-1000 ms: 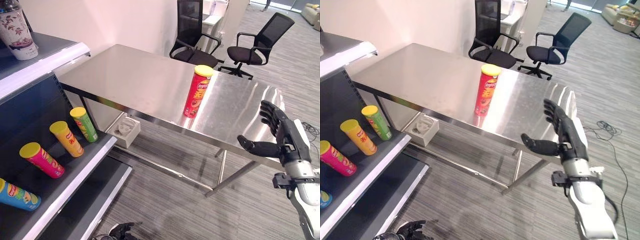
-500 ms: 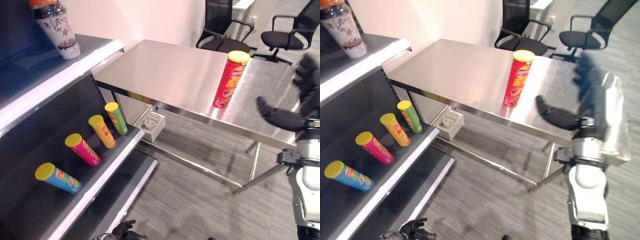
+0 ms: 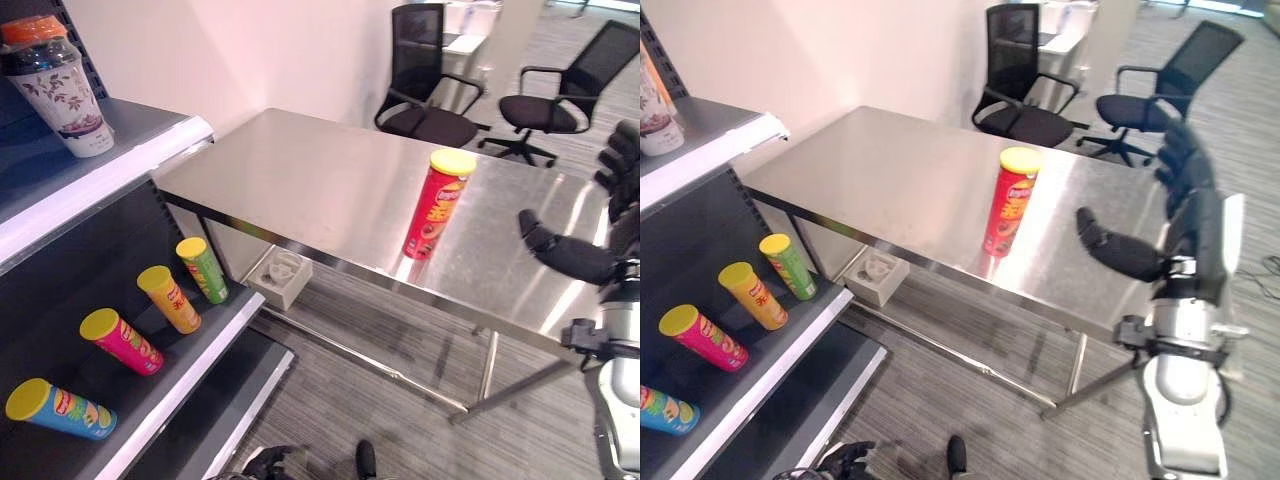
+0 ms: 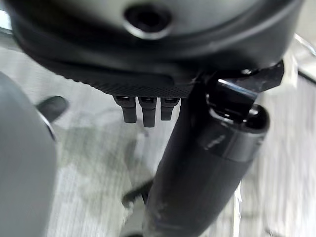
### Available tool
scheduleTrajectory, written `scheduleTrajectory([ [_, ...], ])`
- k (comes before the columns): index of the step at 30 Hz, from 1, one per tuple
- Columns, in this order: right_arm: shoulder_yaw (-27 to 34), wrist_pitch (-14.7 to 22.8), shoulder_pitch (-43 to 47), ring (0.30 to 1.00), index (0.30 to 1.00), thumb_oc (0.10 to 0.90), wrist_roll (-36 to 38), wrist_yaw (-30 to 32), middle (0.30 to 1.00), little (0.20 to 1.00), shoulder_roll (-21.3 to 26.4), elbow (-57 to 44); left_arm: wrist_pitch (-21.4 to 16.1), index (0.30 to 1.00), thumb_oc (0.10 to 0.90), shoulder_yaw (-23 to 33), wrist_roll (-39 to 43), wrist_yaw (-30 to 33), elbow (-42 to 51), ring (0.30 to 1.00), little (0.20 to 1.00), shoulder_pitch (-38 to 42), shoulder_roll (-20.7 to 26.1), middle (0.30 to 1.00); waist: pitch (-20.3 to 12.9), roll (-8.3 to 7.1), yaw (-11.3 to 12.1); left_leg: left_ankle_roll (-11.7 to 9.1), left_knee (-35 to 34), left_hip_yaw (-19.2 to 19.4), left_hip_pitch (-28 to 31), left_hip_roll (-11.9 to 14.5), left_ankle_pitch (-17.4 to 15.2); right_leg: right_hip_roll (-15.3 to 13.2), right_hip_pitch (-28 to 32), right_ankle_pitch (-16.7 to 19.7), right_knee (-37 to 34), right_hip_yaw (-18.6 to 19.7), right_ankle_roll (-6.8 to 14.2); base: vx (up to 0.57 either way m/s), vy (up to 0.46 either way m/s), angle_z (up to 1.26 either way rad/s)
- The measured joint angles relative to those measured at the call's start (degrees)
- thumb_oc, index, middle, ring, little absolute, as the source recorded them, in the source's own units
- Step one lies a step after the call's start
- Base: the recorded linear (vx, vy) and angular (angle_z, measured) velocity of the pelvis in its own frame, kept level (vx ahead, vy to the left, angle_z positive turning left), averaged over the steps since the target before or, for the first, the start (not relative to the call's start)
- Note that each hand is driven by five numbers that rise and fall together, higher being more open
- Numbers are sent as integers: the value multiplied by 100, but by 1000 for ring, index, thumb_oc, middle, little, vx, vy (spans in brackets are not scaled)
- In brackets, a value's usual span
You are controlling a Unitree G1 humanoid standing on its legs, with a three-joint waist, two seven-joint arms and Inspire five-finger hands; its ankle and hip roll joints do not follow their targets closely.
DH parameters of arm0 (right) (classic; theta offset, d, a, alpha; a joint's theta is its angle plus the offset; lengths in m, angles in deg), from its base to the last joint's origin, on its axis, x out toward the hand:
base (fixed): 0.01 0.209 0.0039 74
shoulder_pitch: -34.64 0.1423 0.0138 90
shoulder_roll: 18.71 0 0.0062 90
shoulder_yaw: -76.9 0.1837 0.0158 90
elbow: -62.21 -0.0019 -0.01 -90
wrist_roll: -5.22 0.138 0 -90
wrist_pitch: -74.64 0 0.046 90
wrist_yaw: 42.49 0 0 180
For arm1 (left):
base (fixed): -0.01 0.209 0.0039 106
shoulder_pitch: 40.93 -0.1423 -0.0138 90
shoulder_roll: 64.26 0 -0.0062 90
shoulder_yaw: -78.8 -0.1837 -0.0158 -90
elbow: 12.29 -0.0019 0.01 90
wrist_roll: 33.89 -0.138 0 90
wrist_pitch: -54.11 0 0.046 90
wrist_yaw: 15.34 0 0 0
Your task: Put the goods on the table back onto the shelves and tidy them up.
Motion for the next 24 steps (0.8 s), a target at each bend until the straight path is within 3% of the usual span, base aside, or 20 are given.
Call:
scheduleTrajectory([
  [1,490,129,8,900,900,800,33,7,900,900,277,-2,-33,900,800,-280,-52,-48,46,900,900,-40,-51,900,-163,218,-22,-58,164,36,-146,187,1,108,142,-172,-2,-286,-45,193,-150,91],
  [2,591,164,31,900,900,800,49,9,900,900,387,-2,-31,900,800,-275,-52,-54,43,900,900,-57,-55,900,-203,295,1,-60,181,29,-154,190,0,112,139,-186,-2,-282,-55,159,-117,46],
  [4,14,259,392,900,900,800,622,-14,900,900,427,255,48,900,800,710,74,-58,-450,900,900,-140,-160,900,-286,416,-2,-132,134,22,-53,193,-7,133,154,-197,1,-227,-66,86,-90,-13],
  [7,-422,264,318,900,900,800,1180,-287,900,900,501,463,95,900,800,709,81,-12,-439,900,900,-156,35,900,-283,432,-6,-171,-27,25,-2,191,-30,143,149,-175,1,-266,-34,40,-41,5],
  [10,-623,197,191,900,900,800,1529,-545,900,900,600,669,110,900,800,721,87,-16,-432,900,900,-192,105,900,-235,437,108,-350,-103,22,36,186,-164,127,139,-130,1,-286,26,47,-59,3],
  [13,-845,156,188,900,900,800,2264,-855,900,900,1145,1013,113,900,800,736,148,-56,-390,900,900,-170,158,900,-154,466,148,-484,-115,4,14,199,-594,102,86,-37,1,-290,111,27,-48,3],
  [18,-850,118,187,900,900,800,2431,-1122,900,900,1219,1036,120,900,800,746,232,-147,-369,900,900,-251,495,900,26,196,125,-452,-147,-136,-88,42,-623,-94,41,-22,1,-274,124,40,-28,7],
  [24,-815,93,201,900,900,800,2360,-1043,900,900,1214,1097,119,900,800,693,233,-169,-353,900,900,-253,433,900,-48,305,162,-402,-119,-271,-129,25,-596,-101,101,-15,-2,-356,152,39,0,14],
])
